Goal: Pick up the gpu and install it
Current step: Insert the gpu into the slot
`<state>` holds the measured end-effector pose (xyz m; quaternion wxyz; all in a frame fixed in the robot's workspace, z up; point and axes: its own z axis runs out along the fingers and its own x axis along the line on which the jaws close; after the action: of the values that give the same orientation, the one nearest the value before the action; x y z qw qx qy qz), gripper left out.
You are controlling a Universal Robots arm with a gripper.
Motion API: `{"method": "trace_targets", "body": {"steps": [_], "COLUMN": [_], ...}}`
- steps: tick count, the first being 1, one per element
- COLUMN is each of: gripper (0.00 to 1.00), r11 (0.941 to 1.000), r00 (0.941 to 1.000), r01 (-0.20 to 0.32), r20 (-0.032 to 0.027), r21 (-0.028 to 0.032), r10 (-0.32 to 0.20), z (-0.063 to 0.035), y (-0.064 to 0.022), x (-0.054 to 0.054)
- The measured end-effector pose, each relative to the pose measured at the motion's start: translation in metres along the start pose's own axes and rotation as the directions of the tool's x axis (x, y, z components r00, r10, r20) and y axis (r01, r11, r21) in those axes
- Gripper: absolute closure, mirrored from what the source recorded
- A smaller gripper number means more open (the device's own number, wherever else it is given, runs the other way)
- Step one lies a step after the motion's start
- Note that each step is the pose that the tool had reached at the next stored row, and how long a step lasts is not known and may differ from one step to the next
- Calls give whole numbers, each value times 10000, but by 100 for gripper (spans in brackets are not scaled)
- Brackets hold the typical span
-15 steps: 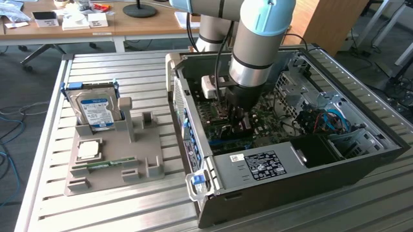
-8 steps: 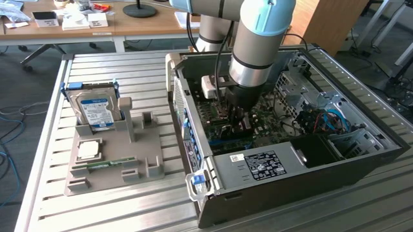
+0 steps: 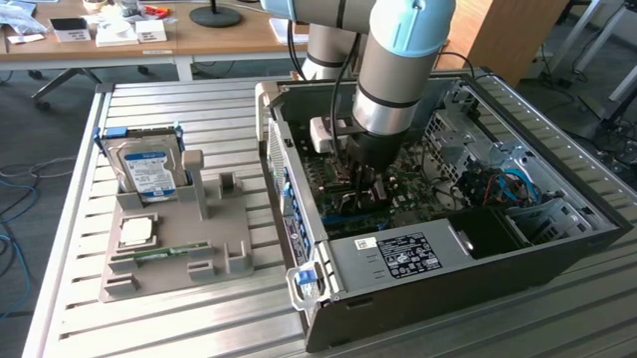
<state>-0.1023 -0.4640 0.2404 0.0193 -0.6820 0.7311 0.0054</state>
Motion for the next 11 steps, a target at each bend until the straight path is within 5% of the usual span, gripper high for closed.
{"method": "trace_targets", "body": {"steps": [11], "gripper": [60], "r11": [10000], "r00": [10000], "r01": [1], "r20": [-2], "r21": [0], "r10": [-1], "z": [-68], "y": [1], "x": [-50]}}
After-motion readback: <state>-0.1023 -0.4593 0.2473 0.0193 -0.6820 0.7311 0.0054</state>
